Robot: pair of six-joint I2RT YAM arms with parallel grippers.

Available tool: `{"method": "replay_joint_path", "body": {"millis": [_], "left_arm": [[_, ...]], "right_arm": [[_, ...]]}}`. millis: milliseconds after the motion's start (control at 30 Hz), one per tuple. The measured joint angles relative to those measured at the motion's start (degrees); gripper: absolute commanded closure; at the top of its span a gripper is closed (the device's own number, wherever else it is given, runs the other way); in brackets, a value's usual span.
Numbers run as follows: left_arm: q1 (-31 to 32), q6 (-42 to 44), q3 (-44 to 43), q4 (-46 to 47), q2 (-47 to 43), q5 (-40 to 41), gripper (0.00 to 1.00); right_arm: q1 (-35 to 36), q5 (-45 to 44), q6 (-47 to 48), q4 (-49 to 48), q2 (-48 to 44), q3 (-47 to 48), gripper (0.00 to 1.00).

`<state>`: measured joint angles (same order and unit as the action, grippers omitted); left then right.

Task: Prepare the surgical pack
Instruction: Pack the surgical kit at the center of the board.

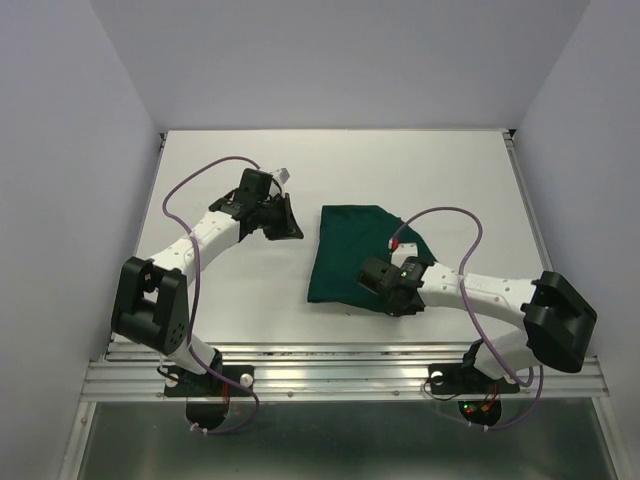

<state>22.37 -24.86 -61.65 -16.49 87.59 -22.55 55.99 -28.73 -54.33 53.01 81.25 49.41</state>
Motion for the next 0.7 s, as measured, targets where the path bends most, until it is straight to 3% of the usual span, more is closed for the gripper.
{"method": "replay_joint_path", "body": {"millis": [267, 300, 367, 400, 500, 600, 700], "left_arm": [[0.0, 0.4, 0.0, 0.0, -0.1, 0.0, 1.0], [0.0, 0.4, 0.0, -0.1, -0.1, 0.1, 1.0], [0.0, 0.5, 0.0, -0.2, -0.4, 0.3, 1.0], [0.0, 0.6, 0.0, -0.3, -0.7, 0.4, 1.0], [0.5, 0.9, 0.0, -1.1, -1.8, 1.5, 1.0], [1.8, 1.1, -0.4, -1.9, -2.7, 3.1, 1.0], [4.4, 1.5, -2.2, -3.2, -2.8, 5.7, 1.0]], "right_arm": [[-2.8, -2.3, -3.8, 3.3, -9.1, 0.3, 0.89], [-6.2, -1.4, -3.3, 2.7, -11.5, 0.3, 0.86], [-11.8, 1.2, -2.3, 0.6, -14.1, -0.1, 0.68], [-16.1, 3.7, -1.2, -1.5, -16.5, -1.1, 0.51], [-25.3, 10.7, 0.0, -5.9, -20.1, -3.5, 0.31], [-32.1, 20.0, 0.5, -11.7, -21.7, -7.1, 0.23], [-37.0, 28.5, -0.1, -16.5, -21.8, -10.8, 0.22]]}}
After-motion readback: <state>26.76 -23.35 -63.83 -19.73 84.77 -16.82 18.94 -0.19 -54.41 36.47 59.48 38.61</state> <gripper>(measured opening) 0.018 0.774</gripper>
